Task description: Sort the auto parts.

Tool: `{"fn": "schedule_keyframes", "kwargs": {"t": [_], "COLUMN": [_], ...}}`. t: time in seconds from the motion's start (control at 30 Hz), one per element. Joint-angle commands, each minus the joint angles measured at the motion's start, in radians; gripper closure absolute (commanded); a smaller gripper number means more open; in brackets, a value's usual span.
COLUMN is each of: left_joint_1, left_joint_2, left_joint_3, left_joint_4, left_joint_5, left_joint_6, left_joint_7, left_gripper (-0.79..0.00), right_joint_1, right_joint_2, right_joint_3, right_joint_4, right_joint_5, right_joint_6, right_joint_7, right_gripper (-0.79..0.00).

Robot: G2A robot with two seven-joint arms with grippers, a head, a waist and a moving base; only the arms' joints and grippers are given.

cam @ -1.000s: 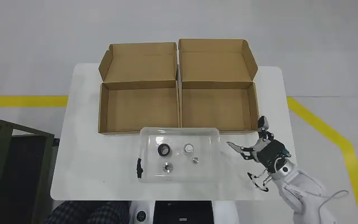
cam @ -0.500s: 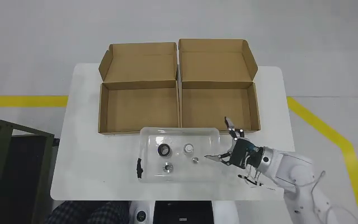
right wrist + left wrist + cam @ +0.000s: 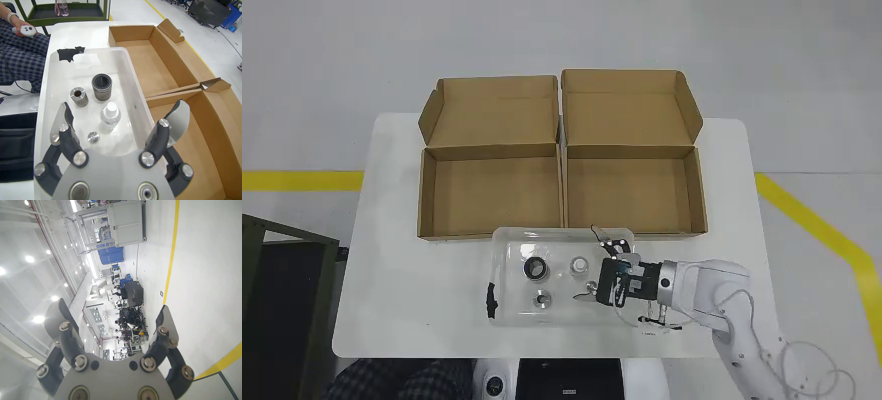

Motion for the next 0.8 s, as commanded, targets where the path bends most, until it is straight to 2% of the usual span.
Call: {"fn": "schedule_keyframes", "kwargs": {"t": [0.0,0.43,0.47,0.57,0.77], "left_joint_1": [0.000,0.000,0.000,0.000,0.000], "left_joint_2": [0.000,0.000,0.000,0.000,0.000], "left_joint_3": [0.000,0.000,0.000,0.000,0.000], "left_joint_4": [0.000,0.000,0.000,0.000,0.000], "left_joint_5": [0.000,0.000,0.000,0.000,0.000], "left_joint_6": [0.000,0.000,0.000,0.000,0.000], "left_joint_7": [0.000,0.000,0.000,0.000,0.000], "left_gripper": [-0.785,-0.785,-0.785,-0.785,-0.785], "right_joint_1": [0.007,0.026,0.024,0.017,0.021], "right_joint_2": [0.000,0.005,0.006,0.009,0.014], "right_joint_3": [-0.017,-0.075,-0.076,-0.077,-0.082], "right_joint_4": [0.006,0.030,0.031,0.033,0.052], "right_joint_5": [-0.012,-0.067,-0.069,-0.078,-0.083], "right_joint_6": [0.010,0.048,0.049,0.050,0.047], "right_joint_7": [0.013,0.045,0.044,0.038,0.028], "right_gripper": [-0.785,-0.782,-0.770,-0.650,-0.594]}}
